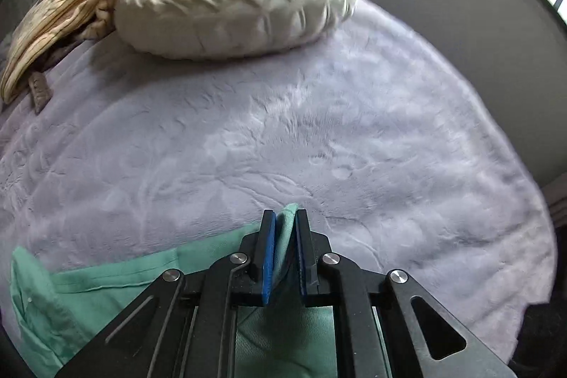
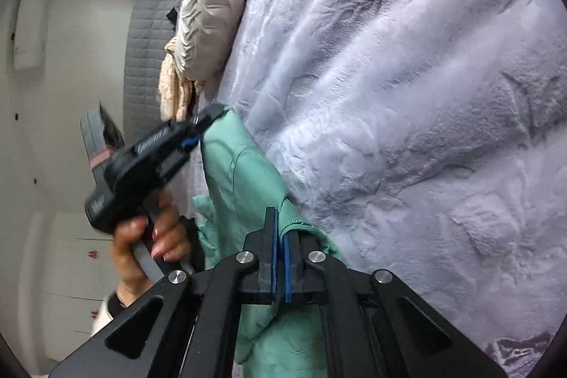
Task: Fold large clothes
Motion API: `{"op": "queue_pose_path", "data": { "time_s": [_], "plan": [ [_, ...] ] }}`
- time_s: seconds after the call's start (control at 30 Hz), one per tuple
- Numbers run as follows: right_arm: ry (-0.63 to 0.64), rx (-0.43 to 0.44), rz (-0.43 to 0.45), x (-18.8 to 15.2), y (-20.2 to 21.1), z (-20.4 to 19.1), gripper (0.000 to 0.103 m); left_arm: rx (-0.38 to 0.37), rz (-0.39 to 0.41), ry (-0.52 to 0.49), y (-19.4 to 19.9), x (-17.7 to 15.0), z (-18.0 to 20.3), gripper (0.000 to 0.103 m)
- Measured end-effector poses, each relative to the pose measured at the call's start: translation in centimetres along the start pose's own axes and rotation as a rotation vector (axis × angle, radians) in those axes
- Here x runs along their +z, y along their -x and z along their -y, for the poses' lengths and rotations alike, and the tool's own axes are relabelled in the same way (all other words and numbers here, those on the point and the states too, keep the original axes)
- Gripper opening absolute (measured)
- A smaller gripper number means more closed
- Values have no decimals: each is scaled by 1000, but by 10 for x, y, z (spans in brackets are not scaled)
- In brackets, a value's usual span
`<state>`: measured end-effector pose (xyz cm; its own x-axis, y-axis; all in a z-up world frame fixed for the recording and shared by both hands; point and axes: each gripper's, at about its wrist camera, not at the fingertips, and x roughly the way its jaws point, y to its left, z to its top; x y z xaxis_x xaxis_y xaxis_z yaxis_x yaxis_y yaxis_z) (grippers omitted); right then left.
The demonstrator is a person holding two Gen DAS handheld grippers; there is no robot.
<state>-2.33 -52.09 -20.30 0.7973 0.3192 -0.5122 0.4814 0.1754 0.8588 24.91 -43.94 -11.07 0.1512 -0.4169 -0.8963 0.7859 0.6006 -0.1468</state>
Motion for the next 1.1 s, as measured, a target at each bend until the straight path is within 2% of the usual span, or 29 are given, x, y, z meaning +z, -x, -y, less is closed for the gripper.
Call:
{"op": "queue_pose_path", "data": {
  "time_s": [0.07,0.13,0.17,0.2,0.23,0.27,0.3,0.33,0.37,0.5,0.57,0.63,0.73,0.77,0.83,1.0,1.03,1.07,1.1],
  "plan": [
    [-29,-35,6,-1,-4,13,3,50,3,3,-16,-3,8,12],
    [-93,-20,-7,-1,-6,29,2,92,39,6,-17,-6,11,14],
    [-114,-6,-14,-1,-6,34,2,103,45,16,-14,-4,10,21],
    [-119,15,-26,-1,-5,36,2,113,48,23,-11,-3,10,30],
    [-111,19,-36,0,-2,37,2,147,67,34,-2,-2,7,60],
    [-98,18,-44,0,1,37,3,189,113,39,13,-4,2,85],
    [-82,14,-57,1,5,35,6,203,150,41,24,-5,-2,87],
    [-62,5,-72,1,9,32,8,199,184,36,40,-9,-8,87],
    [-45,-3,-83,1,13,31,9,190,182,34,50,-13,-14,87],
    [82,-56,-123,-1,32,15,10,204,133,98,93,-57,-64,87],
    [146,-76,-131,-3,36,4,10,228,101,159,105,-82,-89,87],
    [203,-81,-142,-5,33,-11,10,277,52,262,120,-125,-125,87],
    [277,-68,-171,-11,18,-34,10,339,6,371,131,-175,-156,86],
    [297,-64,-184,-13,12,-40,10,354,-4,414,134,-192,-166,80],
    [331,-58,-216,-18,-4,-53,10,346,-18,482,137,-214,-179,76],
    [390,-92,-260,-30,-33,-71,10,230,-34,634,125,-247,-208,75],
    [403,-104,-263,-30,-37,-74,10,194,-18,651,121,-250,-213,57],
    [416,-120,-264,-31,-41,-77,10,168,-4,654,119,-251,-214,29],
    [429,-137,-266,-32,-44,-81,10,162,0,653,117,-247,-216,28]
  ]
}}
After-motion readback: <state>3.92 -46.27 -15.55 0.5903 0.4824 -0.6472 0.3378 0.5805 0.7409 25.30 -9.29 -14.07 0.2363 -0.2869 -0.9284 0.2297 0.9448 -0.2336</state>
